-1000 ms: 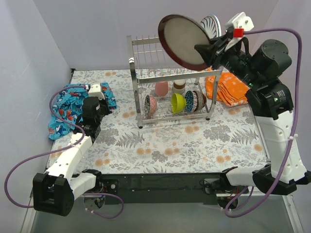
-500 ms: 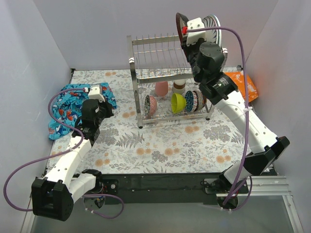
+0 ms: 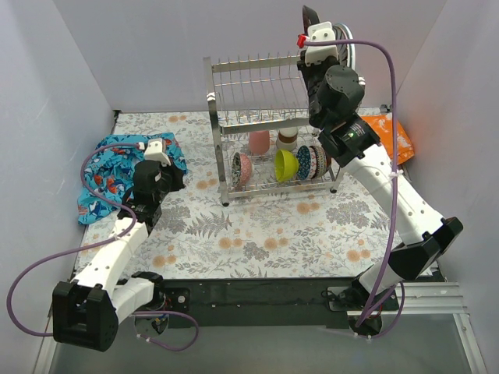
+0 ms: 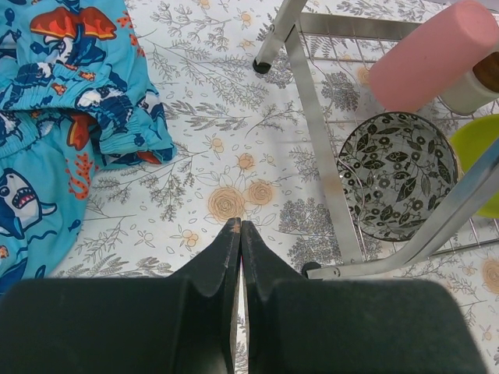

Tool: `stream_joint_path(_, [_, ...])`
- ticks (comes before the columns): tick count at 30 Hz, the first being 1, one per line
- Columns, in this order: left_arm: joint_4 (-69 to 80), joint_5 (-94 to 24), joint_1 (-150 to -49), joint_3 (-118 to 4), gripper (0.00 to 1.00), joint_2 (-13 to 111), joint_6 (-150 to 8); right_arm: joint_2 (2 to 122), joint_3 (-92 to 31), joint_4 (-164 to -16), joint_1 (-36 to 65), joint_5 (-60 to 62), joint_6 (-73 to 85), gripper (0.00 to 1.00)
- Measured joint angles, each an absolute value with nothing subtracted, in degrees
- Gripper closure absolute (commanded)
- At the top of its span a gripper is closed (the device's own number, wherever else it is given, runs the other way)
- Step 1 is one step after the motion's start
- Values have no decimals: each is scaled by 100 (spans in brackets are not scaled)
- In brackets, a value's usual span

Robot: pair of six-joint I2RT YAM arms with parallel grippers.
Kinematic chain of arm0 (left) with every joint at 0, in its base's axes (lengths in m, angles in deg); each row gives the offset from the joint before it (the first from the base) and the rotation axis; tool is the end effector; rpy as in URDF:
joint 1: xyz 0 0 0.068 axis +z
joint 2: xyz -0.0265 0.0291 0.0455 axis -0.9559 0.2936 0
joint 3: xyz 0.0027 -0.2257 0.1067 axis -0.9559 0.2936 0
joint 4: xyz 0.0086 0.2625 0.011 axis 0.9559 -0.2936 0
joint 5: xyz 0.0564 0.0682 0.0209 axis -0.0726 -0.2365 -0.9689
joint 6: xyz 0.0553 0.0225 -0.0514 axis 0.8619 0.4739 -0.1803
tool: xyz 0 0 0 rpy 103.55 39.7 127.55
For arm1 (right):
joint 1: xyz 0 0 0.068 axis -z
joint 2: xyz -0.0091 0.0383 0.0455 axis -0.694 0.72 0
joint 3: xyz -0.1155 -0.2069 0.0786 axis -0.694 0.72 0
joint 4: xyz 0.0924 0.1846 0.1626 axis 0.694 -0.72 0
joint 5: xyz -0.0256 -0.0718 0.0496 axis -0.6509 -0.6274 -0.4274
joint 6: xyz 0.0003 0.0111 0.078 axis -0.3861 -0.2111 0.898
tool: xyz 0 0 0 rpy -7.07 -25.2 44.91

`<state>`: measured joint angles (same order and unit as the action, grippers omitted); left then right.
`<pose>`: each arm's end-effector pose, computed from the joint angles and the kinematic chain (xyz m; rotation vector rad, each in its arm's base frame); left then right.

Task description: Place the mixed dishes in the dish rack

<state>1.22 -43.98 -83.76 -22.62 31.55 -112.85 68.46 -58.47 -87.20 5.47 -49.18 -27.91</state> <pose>0.2713 -0.0510 0.2353 -0.7444 1.8846 -0.7150 0.3005 0.1803 0.5181 -0.1064 1.3414 -0.2960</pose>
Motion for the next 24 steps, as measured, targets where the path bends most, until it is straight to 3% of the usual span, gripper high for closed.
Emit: stream_joint_path(24, [190,-4210,-8376,-2069,100,3343,-11567,6916,-5827,-9166,684,-4874,-2410,99])
